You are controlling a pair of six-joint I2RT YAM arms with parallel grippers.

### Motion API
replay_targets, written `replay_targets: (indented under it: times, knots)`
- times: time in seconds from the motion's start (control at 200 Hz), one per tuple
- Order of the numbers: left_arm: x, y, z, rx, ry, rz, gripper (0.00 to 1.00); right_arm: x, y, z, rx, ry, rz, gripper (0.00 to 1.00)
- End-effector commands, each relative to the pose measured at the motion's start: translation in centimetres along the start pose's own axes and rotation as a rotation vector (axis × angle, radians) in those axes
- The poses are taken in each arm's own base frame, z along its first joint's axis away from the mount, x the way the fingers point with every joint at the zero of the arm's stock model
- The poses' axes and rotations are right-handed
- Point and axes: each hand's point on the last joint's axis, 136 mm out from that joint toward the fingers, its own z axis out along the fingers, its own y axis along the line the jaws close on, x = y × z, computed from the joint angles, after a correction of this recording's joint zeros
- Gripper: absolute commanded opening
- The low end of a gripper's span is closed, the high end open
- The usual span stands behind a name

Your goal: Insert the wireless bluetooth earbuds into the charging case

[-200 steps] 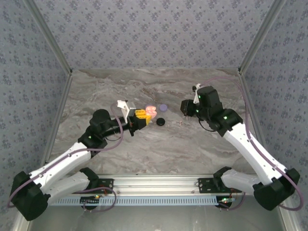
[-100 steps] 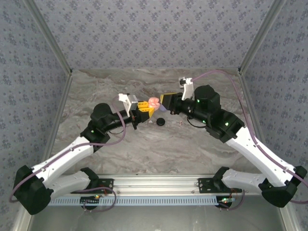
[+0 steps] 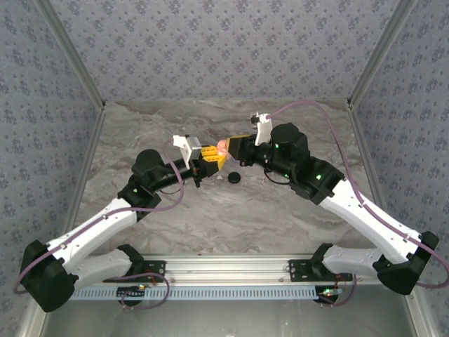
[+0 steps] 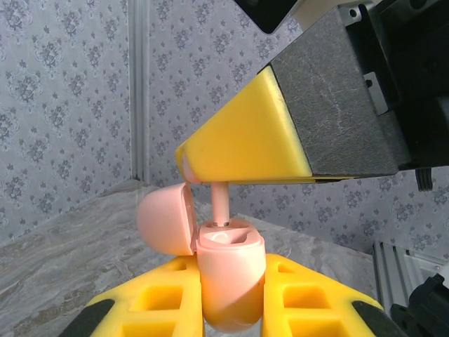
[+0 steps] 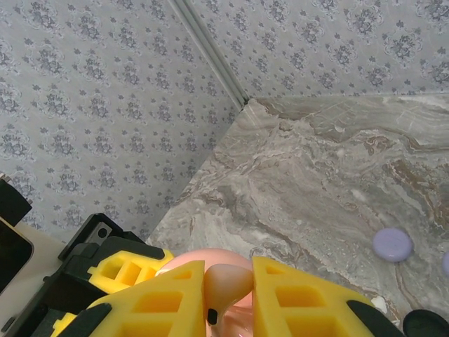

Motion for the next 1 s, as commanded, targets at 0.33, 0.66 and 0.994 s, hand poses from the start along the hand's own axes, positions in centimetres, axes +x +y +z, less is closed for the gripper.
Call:
replay_targets:
  times: [0.33,0.66,0.994]
  knots:
    - [-2.6,-0.2,0.1,-0.003,-0.07,0.05,0.0,-0.3,0.7,-0.9,-0.005,0.013,-0.025,0.23]
    - [-2.7,-0.3,0.1,0.001,-0.074,0.049,0.0,0.9,1.0,-0.2,-0.031,0.066,-0.01,0.25]
    - [-2.6,-0.4,0.0,0.005,-0.077,0.041,0.0,0.0,1.6,-0.6,-0.05,0.081,-0.029,0.44]
